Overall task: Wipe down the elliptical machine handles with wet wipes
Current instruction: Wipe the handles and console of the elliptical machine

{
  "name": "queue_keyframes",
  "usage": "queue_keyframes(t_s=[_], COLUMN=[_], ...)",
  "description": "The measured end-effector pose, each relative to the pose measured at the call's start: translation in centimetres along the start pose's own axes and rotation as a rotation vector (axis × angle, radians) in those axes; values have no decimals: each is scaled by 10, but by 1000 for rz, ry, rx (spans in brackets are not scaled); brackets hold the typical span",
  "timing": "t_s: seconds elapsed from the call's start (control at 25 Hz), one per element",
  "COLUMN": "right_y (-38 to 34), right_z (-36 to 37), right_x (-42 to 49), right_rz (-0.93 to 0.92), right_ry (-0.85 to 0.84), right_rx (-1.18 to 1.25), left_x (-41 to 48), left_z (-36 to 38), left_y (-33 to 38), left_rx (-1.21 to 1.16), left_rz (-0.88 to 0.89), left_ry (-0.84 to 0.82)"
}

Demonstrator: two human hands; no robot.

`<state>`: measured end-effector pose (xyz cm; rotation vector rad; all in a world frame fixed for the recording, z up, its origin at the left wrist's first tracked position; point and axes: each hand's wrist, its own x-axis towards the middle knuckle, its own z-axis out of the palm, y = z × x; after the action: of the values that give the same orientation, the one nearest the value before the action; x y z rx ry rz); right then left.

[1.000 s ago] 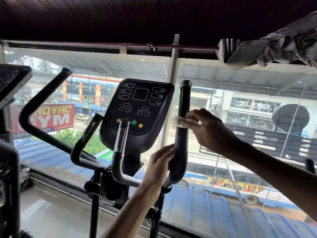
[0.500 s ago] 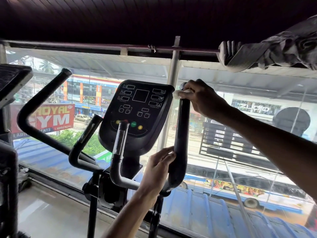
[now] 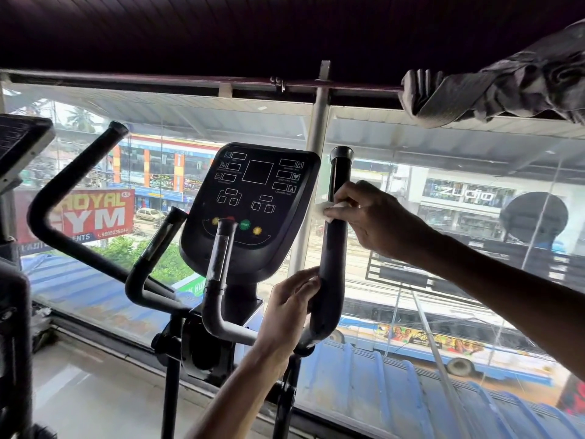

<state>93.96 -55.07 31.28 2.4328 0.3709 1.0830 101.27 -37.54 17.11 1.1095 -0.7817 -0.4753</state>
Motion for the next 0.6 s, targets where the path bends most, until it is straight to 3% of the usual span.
queue_keyframes(t_s=[0.28, 0.48, 0.6], right_y=[-43, -39, -66], right_z=[-6, 0, 1], right_x=[-33, -24, -48], right_rz=[-138, 29, -90], right_ry=[-76, 25, -64], right_rx=[98, 17, 68], left_x=[-5, -10, -13], left_z=[-1, -3, -10], left_y=[-6, -11, -19], left_rx=[23, 70, 115], left_rz=[33, 30, 63], left_ry=[23, 61, 14])
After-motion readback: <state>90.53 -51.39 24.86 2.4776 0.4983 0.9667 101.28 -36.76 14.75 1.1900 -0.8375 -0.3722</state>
